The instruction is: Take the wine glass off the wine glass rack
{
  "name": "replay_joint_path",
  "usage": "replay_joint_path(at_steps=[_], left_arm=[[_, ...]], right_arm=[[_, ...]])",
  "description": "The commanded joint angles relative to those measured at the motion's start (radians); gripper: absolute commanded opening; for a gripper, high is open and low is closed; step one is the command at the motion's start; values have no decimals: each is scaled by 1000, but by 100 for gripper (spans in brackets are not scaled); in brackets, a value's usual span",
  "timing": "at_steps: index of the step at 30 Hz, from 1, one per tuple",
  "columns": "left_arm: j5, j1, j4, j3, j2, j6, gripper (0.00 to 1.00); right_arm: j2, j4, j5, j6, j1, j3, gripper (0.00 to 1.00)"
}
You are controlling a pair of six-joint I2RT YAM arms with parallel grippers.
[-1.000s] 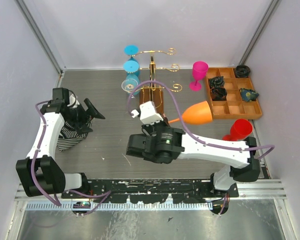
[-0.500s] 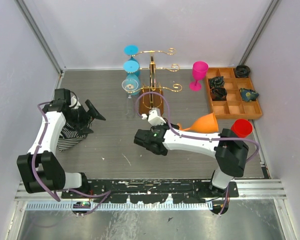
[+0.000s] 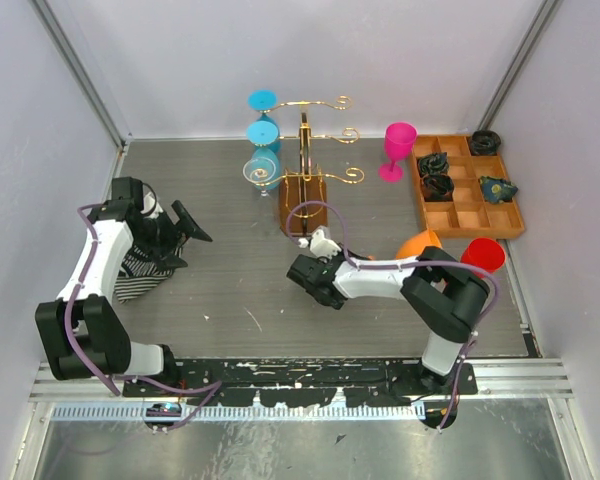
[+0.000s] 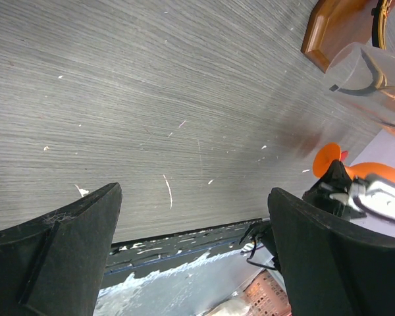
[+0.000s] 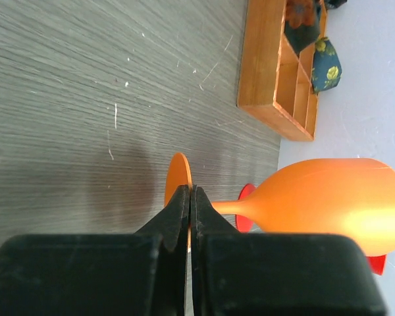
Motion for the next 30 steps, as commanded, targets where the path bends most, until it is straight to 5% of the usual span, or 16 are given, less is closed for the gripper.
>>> replay_joint_path(at_steps=[1, 13, 30], left_arm=[[10, 4, 9, 16, 4, 11, 100], [17, 5, 9, 19, 2, 13, 100], [11, 4, 3, 19, 11, 17, 100]], right_arm=[[53, 114, -5, -52, -66, -24, 1], [267, 129, 81, -6, -204, 33, 1], [297, 421, -31, -116, -383, -31, 1]])
